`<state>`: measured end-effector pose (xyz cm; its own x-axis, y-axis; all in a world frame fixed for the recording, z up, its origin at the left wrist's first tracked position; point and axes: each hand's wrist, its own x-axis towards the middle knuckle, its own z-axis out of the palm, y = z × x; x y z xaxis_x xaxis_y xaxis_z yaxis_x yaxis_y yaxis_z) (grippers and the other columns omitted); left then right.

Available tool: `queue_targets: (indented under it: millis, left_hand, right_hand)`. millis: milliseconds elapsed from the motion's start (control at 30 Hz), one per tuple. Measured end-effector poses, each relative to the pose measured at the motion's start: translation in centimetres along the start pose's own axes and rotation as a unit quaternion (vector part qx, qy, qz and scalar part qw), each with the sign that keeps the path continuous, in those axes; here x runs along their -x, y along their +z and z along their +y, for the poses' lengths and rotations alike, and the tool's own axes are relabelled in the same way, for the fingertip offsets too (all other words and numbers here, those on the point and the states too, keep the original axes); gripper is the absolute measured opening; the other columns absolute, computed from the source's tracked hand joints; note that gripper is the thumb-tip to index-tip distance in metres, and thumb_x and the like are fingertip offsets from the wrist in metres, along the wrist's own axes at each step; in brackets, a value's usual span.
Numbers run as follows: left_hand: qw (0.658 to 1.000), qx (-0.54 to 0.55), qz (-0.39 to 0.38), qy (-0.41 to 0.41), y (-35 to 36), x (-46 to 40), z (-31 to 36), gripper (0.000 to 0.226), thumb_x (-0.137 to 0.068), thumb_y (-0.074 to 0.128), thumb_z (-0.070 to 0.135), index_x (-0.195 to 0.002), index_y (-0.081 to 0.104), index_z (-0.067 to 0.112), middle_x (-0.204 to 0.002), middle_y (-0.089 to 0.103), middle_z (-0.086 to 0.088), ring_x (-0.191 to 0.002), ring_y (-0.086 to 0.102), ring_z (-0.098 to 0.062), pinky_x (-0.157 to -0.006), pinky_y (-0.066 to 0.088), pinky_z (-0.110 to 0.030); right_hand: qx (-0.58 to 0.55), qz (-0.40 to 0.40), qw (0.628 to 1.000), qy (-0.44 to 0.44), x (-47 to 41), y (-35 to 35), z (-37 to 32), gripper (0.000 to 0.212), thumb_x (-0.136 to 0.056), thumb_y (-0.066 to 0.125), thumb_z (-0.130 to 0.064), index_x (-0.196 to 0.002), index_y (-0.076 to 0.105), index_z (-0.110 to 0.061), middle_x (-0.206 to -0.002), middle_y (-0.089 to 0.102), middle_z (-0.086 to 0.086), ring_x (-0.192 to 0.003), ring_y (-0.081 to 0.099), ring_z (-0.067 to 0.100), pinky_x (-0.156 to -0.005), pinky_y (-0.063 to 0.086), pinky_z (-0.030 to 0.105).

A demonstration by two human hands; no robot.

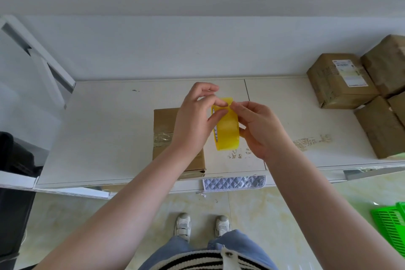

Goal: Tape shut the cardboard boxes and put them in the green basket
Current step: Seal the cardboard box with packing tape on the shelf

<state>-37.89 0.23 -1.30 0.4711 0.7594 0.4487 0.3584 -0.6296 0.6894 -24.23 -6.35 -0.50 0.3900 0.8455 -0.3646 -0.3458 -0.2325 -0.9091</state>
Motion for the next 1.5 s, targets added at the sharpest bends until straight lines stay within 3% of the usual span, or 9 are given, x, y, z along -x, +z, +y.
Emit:
queue_targets:
  millis: [167,367,633,767,867,1000,1200,1367,1500]
  left_hand:
    - [0.984,0.125,0.006,-0.128,0.7,-0.2,0.4,0.010,-0.079,0.079,0.012,-0.075,0.071,0.009,-0.103,0.060,0.010,-0.096,0.062,-0.004,-0.082,0.053,-0.024]
    - [0.969,0.165,0.008,-0.186,1.1,-0.3,0.6,0.011,-0.079,0.079,0.012,-0.073,0.070,0.008,-0.089,0.063,0.011,-0.084,0.057,0.011,-0.072,0.040,-0.004]
    - [0.895,0.291,0.085,-0.326,-0.2,-0.5,-1.5,0.013,-0.085,0.074,0.015,-0.076,0.066,0.018,-0.095,0.072,0.000,-0.095,0.068,-0.010,-0.083,0.051,-0.026]
    - [0.834,0.392,0.096,-0.377,0.4,-0.8,-1.4,0.020,-0.087,0.071,0.013,-0.069,0.062,0.018,-0.099,0.074,-0.005,-0.101,0.067,-0.018,-0.086,0.052,-0.036]
    - [0.813,0.419,0.111,-0.390,0.9,-0.9,-1.4,0.021,-0.088,0.070,0.012,-0.070,0.061,0.017,-0.100,0.074,-0.007,-0.103,0.067,-0.022,-0.088,0.052,-0.038]
    - [0.806,0.444,0.049,-0.389,0.7,-1.8,-2.0,0.020,-0.084,0.070,0.008,-0.096,0.060,0.020,-0.102,0.068,-0.005,-0.095,0.065,-0.015,-0.080,0.051,-0.029]
    - [0.666,0.576,-0.075,-0.468,1.2,-3.4,-2.8,0.036,-0.078,0.065,-0.001,-0.108,0.058,0.018,-0.106,0.064,-0.006,-0.089,0.062,-0.017,-0.082,0.047,-0.028]
    - [0.865,0.246,0.048,-0.434,3.2,-2.7,-3.1,0.021,-0.094,0.049,-0.001,-0.106,0.059,0.014,-0.107,0.060,-0.001,-0.099,0.055,-0.014,-0.070,0.039,-0.015]
    - [0.917,0.128,0.044,-0.375,1.6,-0.4,-5.9,0.020,-0.093,0.050,0.003,-0.104,0.055,0.021,-0.119,0.055,-0.001,-0.112,0.053,-0.011,-0.074,0.043,-0.016]
  right_hand:
    - [0.078,0.032,0.996,-0.035,-0.2,0.4,0.0,0.014,-0.091,0.067,-0.013,-0.077,0.065,-0.011,-0.109,0.072,0.006,-0.088,0.068,0.030,-0.086,0.053,0.051]
    - [0.244,0.069,0.959,-0.127,-0.6,0.6,-0.1,0.019,-0.094,0.060,-0.027,-0.082,0.069,-0.015,-0.091,0.074,0.004,-0.085,0.069,0.031,-0.084,0.055,0.053]
    - [0.401,0.070,0.912,-0.044,-4.3,-5.4,0.3,0.023,-0.095,0.057,-0.041,-0.092,0.053,-0.019,-0.096,0.071,0.011,-0.085,0.070,0.024,-0.081,0.057,0.045]
    - [0.188,-0.113,0.965,0.145,-3.8,-4.4,3.0,0.038,-0.102,0.041,-0.043,-0.121,0.061,-0.018,-0.103,0.074,0.013,-0.090,0.072,0.028,-0.070,0.060,0.035]
    - [0.041,-0.095,0.982,0.161,-3.4,-4.2,3.5,0.034,-0.103,0.042,-0.039,-0.121,0.064,-0.020,-0.110,0.071,0.010,-0.089,0.071,0.025,-0.068,0.059,0.034]
    - [0.041,-0.069,0.988,0.129,-3.4,-5.5,3.0,0.035,-0.101,0.045,-0.039,-0.122,0.064,-0.018,-0.109,0.069,0.007,-0.087,0.067,0.020,-0.066,0.059,0.032]
    - [0.055,-0.059,0.990,0.118,-3.3,-7.4,3.0,0.035,-0.098,0.049,-0.039,-0.121,0.066,-0.019,-0.105,0.072,0.007,-0.085,0.069,0.019,-0.062,0.058,0.029]
    - [0.084,0.041,0.984,0.149,-3.9,-8.4,5.1,0.027,-0.098,0.056,-0.034,-0.118,0.065,-0.019,-0.091,0.067,0.006,-0.073,0.068,0.020,-0.062,0.058,0.033]
    - [0.044,0.171,0.960,0.217,-4.6,-9.2,7.9,0.015,-0.098,0.058,-0.029,-0.111,0.062,-0.022,-0.100,0.061,0.012,-0.084,0.064,0.029,-0.057,0.056,0.036]
